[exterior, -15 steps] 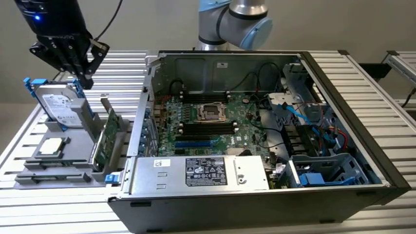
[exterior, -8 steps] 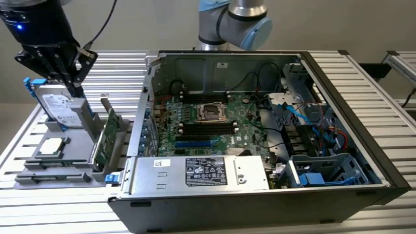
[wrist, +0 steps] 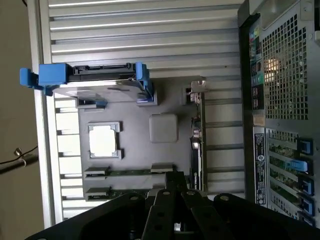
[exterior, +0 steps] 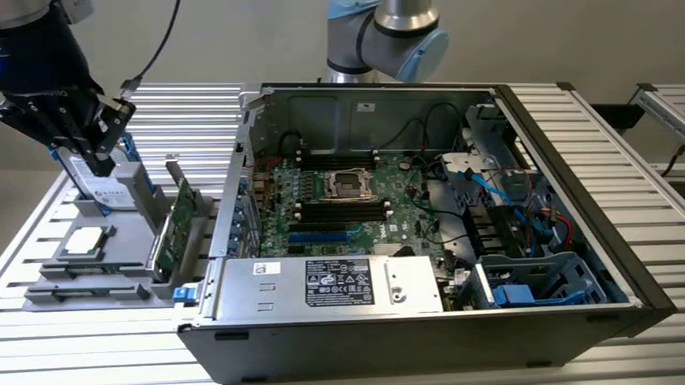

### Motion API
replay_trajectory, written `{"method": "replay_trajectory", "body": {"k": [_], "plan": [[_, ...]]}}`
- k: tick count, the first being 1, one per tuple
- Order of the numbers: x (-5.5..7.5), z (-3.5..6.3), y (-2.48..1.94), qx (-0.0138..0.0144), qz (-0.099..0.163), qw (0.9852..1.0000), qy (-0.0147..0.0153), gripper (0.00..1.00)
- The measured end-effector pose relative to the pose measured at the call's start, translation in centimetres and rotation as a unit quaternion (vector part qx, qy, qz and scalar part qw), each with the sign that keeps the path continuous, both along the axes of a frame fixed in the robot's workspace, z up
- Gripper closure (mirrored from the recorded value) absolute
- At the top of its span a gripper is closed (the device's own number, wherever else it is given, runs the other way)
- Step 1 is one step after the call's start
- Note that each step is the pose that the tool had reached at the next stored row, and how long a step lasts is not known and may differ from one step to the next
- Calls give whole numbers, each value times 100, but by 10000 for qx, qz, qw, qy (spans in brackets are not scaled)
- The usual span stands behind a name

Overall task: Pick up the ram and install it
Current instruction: 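Reach for the ram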

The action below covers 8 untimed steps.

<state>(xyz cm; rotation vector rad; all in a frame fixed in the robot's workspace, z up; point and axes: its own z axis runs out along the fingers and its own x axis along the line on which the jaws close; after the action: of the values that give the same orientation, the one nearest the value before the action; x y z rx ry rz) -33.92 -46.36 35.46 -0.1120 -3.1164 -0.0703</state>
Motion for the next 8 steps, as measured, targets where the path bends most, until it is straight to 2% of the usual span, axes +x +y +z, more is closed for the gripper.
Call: {"method": "replay_trajectory", "body": {"k": [8], "plan": [[-222,-60,-210,0,0,10000,0,89]]}}
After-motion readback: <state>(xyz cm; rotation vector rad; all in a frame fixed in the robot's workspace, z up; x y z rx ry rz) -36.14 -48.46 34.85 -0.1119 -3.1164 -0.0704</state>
